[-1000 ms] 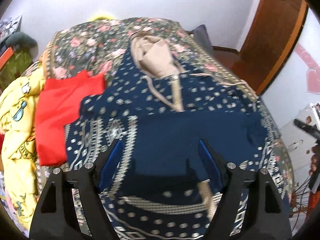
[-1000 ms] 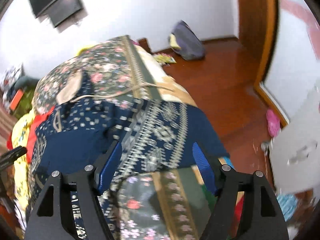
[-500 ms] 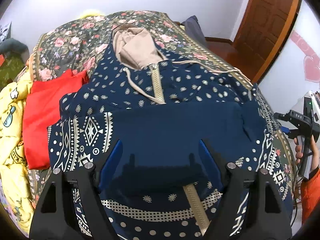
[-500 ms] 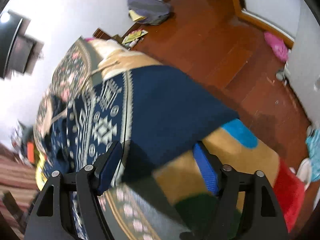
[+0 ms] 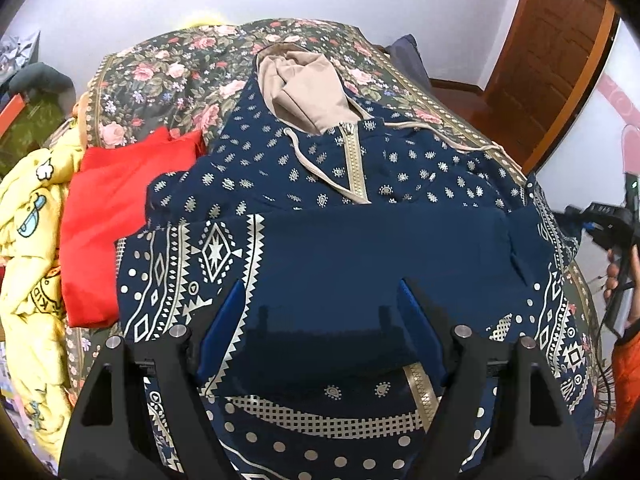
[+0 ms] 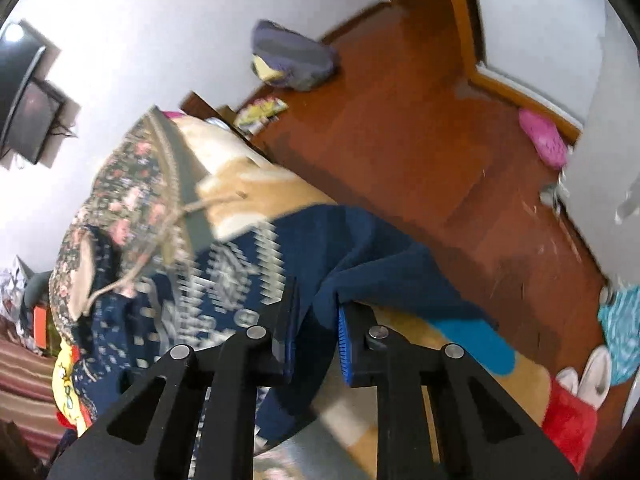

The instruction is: Fold large clothes

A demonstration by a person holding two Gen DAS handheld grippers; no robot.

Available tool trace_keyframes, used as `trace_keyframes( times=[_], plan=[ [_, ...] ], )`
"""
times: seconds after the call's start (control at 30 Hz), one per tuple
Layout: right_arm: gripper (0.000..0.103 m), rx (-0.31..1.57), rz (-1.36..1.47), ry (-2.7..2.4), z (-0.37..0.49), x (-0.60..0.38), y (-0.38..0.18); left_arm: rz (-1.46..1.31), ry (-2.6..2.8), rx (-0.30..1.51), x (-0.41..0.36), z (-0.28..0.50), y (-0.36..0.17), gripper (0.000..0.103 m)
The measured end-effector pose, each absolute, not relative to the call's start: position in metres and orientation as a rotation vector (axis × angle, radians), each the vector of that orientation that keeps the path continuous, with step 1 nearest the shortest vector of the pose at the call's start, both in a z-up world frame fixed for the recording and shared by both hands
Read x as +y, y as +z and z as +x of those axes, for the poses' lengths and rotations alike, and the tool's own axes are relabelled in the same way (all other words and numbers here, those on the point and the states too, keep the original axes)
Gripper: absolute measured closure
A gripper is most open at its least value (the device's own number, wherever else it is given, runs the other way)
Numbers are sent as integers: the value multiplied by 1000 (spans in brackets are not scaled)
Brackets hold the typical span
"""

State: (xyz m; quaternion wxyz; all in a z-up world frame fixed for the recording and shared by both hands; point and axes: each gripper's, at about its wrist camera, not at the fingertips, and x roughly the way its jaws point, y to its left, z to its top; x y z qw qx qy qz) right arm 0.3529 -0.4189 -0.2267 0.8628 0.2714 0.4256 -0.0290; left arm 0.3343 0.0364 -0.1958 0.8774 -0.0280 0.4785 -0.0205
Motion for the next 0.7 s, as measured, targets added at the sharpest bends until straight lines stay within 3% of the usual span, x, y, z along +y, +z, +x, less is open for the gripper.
trace_keyframes(
  times=[0.37,0.5,0.7],
  plan=[
    [93,633,253,298,316,-297,-100,-32,-62,937,31,321,-174,26],
    [92,708,236,468,311,-246,-109,-27,-68,914,31,314,-166,26],
    [92,940,135,589,311,-179,-180,24,-74,895,34,298,-160,26]
  ],
)
